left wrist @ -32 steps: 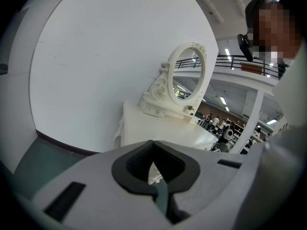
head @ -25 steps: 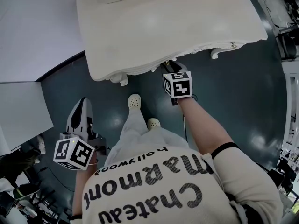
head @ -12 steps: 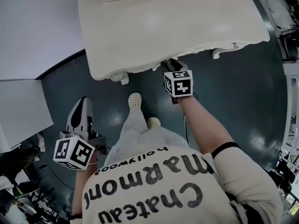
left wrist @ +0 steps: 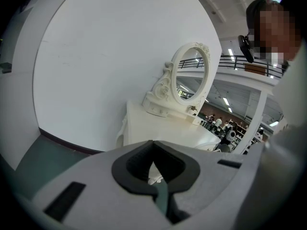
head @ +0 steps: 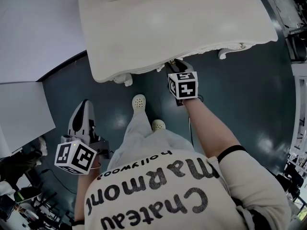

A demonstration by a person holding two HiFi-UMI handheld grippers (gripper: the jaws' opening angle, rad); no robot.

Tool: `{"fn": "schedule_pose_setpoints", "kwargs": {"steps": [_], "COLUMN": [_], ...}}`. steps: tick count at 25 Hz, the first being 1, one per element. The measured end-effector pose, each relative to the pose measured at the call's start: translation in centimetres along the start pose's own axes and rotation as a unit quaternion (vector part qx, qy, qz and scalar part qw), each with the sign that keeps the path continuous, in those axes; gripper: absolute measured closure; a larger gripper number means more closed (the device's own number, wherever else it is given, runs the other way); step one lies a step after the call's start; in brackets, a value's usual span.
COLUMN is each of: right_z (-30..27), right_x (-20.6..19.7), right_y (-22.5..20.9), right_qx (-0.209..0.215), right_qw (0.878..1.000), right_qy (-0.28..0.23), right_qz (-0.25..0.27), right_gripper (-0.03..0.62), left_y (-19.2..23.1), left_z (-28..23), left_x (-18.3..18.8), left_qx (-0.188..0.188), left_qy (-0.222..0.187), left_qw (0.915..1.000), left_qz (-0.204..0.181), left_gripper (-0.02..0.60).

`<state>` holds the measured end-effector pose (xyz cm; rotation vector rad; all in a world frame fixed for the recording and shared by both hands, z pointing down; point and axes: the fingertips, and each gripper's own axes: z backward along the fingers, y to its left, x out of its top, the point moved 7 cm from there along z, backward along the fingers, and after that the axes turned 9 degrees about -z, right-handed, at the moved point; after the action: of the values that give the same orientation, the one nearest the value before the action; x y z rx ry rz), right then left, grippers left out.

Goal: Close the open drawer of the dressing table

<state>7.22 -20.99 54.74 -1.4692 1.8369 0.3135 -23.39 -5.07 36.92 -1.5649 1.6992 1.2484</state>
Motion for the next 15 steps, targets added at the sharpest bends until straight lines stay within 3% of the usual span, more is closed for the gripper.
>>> {"fn": "schedule_pose_setpoints", "kwargs": {"steps": [15], "right_z": [-0.27], "right_x": [-0.04], "right_y": [-0.03], "right_qx": [0.001], "right_qw": [1.0], "right_qy": [0.004], "right_qz": [-0.003], "right_gripper": [0.428], "left_y": [0.36], "left_z": [-0.48], "left_x": [0.26], "left_qx": [-0.004], "left_qy": [0.003], "left_qw": [1.0], "left_qz": [-0.002], "left_gripper": [0.574]}}
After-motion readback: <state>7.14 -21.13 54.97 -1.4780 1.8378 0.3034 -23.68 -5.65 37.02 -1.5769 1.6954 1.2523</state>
